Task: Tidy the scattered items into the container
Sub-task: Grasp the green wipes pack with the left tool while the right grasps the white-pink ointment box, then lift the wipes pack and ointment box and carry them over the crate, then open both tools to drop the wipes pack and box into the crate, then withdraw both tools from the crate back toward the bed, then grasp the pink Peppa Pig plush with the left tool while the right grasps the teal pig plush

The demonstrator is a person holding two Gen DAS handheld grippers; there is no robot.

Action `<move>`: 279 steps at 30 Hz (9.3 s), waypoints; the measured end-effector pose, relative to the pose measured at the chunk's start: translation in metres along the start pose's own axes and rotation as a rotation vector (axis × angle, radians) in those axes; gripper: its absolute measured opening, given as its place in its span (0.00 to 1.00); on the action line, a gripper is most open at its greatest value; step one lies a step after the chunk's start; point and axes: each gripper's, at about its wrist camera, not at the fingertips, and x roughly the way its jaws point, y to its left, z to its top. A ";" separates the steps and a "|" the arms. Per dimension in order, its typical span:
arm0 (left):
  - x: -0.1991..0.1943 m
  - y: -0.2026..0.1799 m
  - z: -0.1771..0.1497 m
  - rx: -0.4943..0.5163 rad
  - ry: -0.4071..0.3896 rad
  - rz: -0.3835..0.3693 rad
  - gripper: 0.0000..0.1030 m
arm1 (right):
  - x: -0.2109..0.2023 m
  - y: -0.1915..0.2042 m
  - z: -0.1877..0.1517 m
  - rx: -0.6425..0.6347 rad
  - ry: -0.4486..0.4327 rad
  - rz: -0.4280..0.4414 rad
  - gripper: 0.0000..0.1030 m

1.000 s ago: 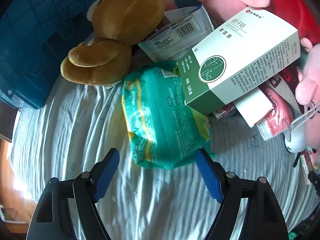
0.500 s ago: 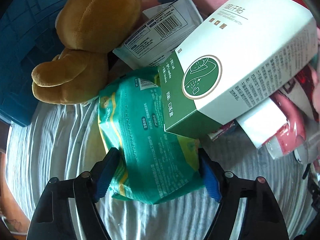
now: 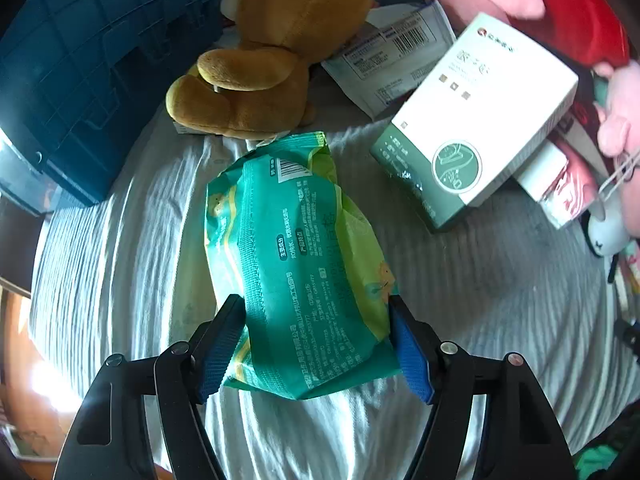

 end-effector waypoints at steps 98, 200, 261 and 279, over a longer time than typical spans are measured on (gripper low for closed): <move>-0.228 0.274 0.105 -0.169 -0.584 0.187 0.65 | -0.241 0.455 0.070 -0.582 -0.666 0.313 0.28; -0.162 0.044 0.127 0.140 -0.352 -0.114 0.86 | -0.212 0.181 0.081 -0.061 -0.543 -0.087 1.00; -0.031 0.027 0.103 0.195 -0.138 -0.124 0.93 | -0.066 0.204 0.098 -0.239 -0.239 0.035 1.00; -0.068 -0.015 0.042 0.154 -0.149 -0.051 0.93 | -0.132 0.117 0.043 -0.149 -0.446 0.056 1.00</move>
